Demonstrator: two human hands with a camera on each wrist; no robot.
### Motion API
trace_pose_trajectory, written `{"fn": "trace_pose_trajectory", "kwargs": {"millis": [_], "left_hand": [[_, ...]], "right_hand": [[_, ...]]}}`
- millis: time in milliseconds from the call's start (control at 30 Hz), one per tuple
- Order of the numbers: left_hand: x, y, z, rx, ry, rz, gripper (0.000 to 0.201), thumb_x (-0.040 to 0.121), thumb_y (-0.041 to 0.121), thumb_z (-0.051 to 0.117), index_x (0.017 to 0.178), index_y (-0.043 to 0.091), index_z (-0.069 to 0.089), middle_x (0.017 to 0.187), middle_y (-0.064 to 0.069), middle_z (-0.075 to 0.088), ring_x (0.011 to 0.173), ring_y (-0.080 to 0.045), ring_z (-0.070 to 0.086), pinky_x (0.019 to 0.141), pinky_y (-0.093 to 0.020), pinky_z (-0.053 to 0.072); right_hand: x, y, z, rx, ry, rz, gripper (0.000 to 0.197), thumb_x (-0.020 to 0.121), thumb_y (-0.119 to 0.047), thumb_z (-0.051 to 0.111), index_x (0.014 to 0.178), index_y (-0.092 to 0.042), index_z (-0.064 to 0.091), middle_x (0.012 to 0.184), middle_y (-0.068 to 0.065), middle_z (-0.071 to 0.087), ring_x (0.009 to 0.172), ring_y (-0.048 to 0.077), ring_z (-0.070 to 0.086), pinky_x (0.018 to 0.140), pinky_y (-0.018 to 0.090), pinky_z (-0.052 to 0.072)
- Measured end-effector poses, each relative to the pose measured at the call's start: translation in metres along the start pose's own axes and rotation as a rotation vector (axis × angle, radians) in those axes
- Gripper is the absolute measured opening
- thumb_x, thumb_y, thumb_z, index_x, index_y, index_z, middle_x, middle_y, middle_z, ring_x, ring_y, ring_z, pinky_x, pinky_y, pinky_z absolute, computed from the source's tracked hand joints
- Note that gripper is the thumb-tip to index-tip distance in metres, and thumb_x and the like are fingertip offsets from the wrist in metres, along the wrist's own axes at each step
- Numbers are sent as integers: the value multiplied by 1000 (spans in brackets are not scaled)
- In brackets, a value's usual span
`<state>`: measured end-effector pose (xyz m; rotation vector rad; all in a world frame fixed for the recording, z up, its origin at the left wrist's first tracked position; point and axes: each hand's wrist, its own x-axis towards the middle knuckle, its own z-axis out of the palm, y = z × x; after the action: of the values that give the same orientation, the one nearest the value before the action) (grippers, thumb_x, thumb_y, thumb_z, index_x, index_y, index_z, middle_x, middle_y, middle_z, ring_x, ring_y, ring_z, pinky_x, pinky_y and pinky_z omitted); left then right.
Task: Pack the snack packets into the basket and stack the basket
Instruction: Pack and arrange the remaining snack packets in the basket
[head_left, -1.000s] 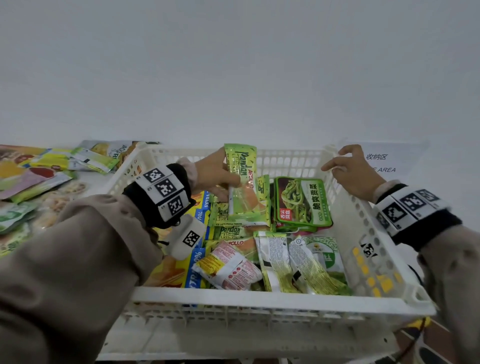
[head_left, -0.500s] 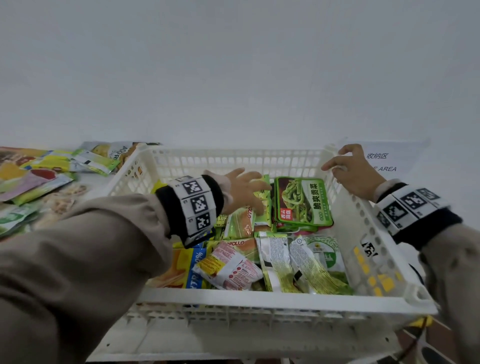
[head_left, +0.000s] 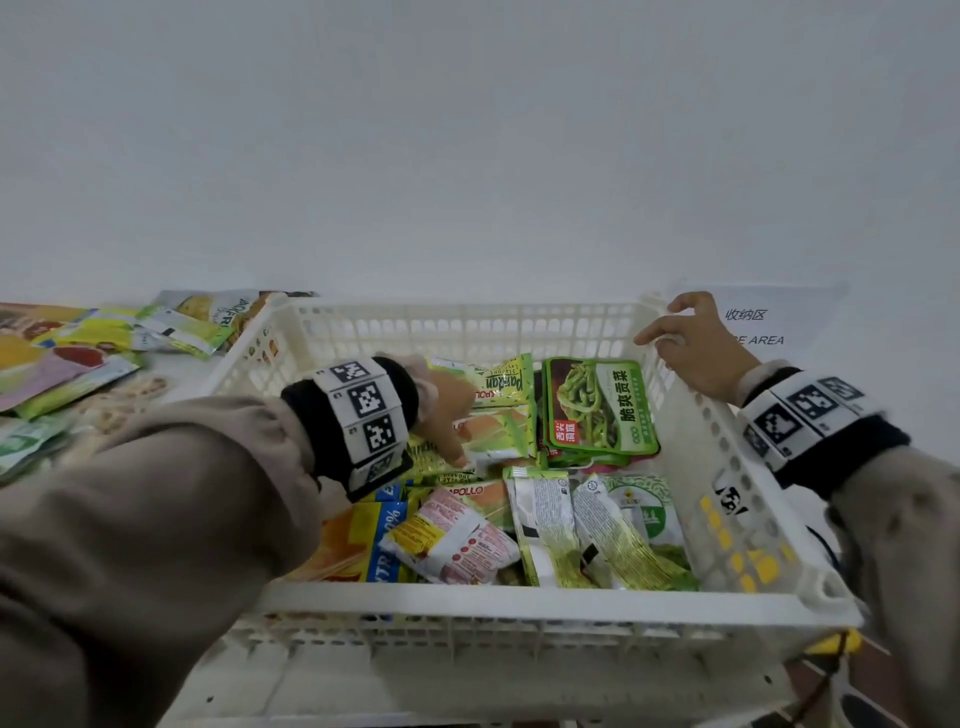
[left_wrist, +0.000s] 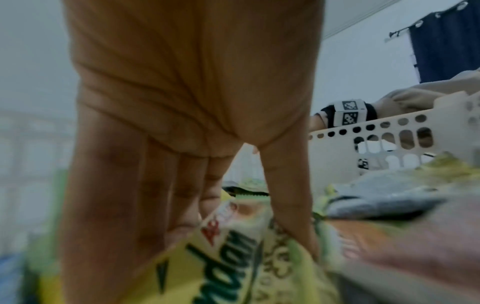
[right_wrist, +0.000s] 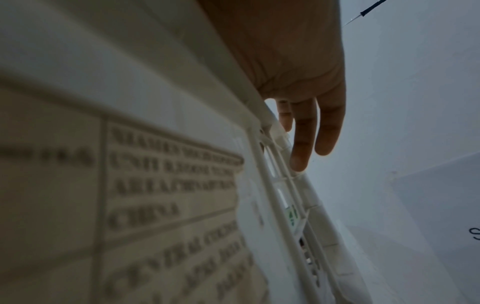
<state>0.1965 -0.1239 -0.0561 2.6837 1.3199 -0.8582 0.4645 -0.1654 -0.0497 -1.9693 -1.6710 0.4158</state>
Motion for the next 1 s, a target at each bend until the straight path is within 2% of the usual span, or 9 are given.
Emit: {"fn": "trace_pose_trajectory", "kwargs": {"millis": [100, 167, 267, 467, 533, 600, 667, 833, 1000], "left_hand": [[0, 12, 9, -9, -27, 28, 66, 79, 55, 60, 123, 8, 47, 113, -5, 57, 100, -23, 57, 73, -25, 47], [-1, 18, 9, 20, -26, 52, 64, 82, 48, 60, 126, 6, 43, 118, -8, 56, 105, -25, 56, 77, -27, 47], [-4, 26, 5, 47, -8, 102, 59, 84, 43, 60, 125, 5, 42, 119, -11, 54, 106, -26, 54, 79, -28, 43], [-3, 35, 7, 69, -29, 134, 58, 87, 45, 54, 125, 3, 42, 100, -5, 48, 88, -19, 48, 51, -18, 32], [-6, 36, 6, 73, -7, 130, 60, 87, 47, 53, 126, 2, 44, 106, -6, 53, 94, -21, 53, 56, -19, 36], [-7, 34, 5, 31, 26, 121, 60, 86, 49, 54, 127, 6, 45, 115, -6, 55, 102, -22, 55, 72, -23, 44], [-9, 31, 6, -65, 71, 141, 57, 85, 46, 58, 128, 12, 43, 124, -5, 53, 109, -21, 52, 85, -27, 41], [-10, 32, 7, -120, 27, 168, 62, 86, 31, 62, 138, 13, 33, 134, -7, 45, 120, -23, 46, 86, -24, 35], [-20, 36, -3, -271, 165, 350, 52, 89, 35, 55, 136, 19, 37, 130, -5, 44, 119, -20, 46, 100, -34, 39]], "right_hand": [[0, 0, 0, 19, 4, -4, 30, 95, -5, 35, 104, -5, 64, 126, 4, 24, 82, 26, 52, 75, 36, 47], [0, 1, 0, 34, 2, 6, 29, 96, -6, 36, 103, -4, 64, 124, 1, 23, 84, 28, 53, 73, 35, 45], [0, 1, 0, 34, 7, 7, 28, 96, -7, 36, 100, -8, 64, 133, 5, 23, 85, 29, 54, 76, 35, 46], [0, 1, 0, 36, 5, 8, 28, 96, -6, 36, 99, -10, 63, 135, 6, 23, 83, 27, 54, 77, 34, 45], [0, 1, 1, 36, 8, 8, 28, 96, -6, 36, 98, -10, 63, 135, 6, 23, 83, 26, 53, 77, 34, 45], [0, 2, 0, 34, 7, 9, 28, 96, -6, 36, 99, -10, 63, 135, 6, 23, 83, 26, 53, 78, 34, 45], [0, 2, 0, 40, 4, 11, 29, 96, -5, 36, 100, -8, 63, 136, 7, 23, 83, 26, 53, 79, 35, 45], [0, 2, 1, 54, 2, 12, 27, 95, -5, 36, 98, -10, 63, 135, 6, 23, 84, 27, 54, 83, 38, 46], [0, 2, 0, 50, -5, 13, 26, 95, -6, 37, 98, -11, 63, 132, 6, 24, 86, 28, 54, 87, 39, 45]]}}
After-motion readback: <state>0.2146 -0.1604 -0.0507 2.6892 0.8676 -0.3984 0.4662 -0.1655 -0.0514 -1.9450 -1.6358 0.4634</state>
